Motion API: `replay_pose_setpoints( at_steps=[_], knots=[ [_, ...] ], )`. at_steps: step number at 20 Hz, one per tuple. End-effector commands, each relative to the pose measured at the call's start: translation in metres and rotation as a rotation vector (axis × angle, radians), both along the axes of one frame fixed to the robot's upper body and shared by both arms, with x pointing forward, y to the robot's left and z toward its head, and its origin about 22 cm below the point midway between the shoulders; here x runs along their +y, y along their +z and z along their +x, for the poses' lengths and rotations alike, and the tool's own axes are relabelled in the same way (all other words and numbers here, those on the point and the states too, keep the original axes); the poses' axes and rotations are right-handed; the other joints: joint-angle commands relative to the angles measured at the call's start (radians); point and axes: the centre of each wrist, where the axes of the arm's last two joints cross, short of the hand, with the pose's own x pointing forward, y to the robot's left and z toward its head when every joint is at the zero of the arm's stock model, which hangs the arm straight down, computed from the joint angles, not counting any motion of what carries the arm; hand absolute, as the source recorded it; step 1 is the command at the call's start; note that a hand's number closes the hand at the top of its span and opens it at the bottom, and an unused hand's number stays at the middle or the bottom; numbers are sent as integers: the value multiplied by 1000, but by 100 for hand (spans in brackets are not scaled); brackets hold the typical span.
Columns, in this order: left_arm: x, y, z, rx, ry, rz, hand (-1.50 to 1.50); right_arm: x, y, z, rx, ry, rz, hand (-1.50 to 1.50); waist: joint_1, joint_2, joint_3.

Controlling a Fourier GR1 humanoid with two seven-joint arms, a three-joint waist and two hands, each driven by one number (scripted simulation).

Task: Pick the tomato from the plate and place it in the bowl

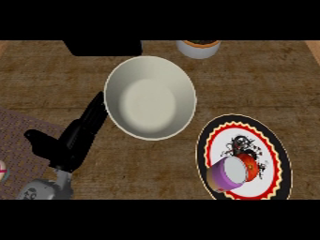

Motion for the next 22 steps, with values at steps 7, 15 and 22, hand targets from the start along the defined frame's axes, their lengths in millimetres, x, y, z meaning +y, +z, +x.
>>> replay_pose_setpoints(
  at_steps=[7, 15, 22],
  knots=[
    [-4, 1, 5, 1, -30, -8, 0, 51, 39, 27, 356, -22, -39, -150, 30, 3, 4],
    [-3, -11, -1, -4, -12, -13, 0, 53, 48, 66, 513, -61, -61, -150, 14, -1, 6],
    [-18, -5, 1, 18, -17, -24, 0, 55, 25, 79, 591, -51, -101, -150, 8, -2, 6]
  ],
)
